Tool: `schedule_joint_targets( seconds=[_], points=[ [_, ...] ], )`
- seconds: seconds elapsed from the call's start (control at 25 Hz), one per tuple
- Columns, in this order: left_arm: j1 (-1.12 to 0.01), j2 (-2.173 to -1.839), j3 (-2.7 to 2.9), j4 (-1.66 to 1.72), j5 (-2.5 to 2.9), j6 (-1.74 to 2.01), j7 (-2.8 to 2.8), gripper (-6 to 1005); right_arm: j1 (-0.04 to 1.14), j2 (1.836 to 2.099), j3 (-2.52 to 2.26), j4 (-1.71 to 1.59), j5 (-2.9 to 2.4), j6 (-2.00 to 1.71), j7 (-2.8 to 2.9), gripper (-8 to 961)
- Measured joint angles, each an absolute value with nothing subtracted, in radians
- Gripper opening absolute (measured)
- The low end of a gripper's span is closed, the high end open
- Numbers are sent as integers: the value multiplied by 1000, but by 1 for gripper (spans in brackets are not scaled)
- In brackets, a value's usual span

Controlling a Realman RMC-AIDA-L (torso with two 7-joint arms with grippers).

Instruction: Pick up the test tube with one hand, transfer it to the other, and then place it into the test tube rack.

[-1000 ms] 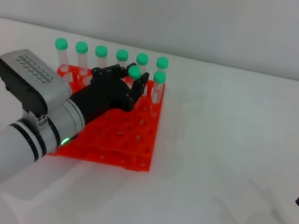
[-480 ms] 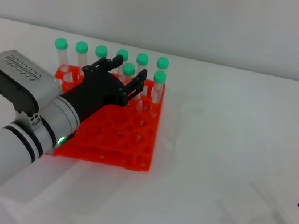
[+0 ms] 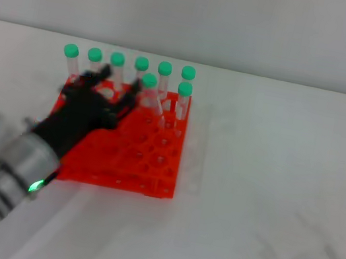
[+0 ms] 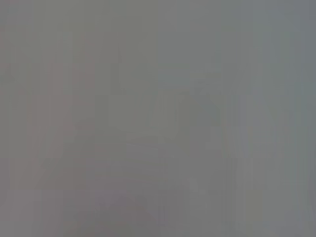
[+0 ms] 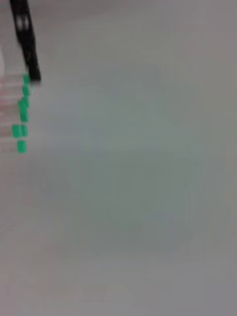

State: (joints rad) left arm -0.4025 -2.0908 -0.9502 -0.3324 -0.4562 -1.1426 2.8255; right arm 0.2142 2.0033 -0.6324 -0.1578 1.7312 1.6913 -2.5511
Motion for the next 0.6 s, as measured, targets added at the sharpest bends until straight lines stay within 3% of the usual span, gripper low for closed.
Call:
schedule_joint_targets(
  seconds=[0.48,0.6],
  points=[
    [-235,-2093,-944,-266,-746,-1374,2819,707,208,2005,-423,-129,1732,1654,-2559,876],
    [-204,-2094,-944,-251,-794,-1395,2819,794,206,2006,-326,-103,1732,1629,-2588,876]
  ],
)
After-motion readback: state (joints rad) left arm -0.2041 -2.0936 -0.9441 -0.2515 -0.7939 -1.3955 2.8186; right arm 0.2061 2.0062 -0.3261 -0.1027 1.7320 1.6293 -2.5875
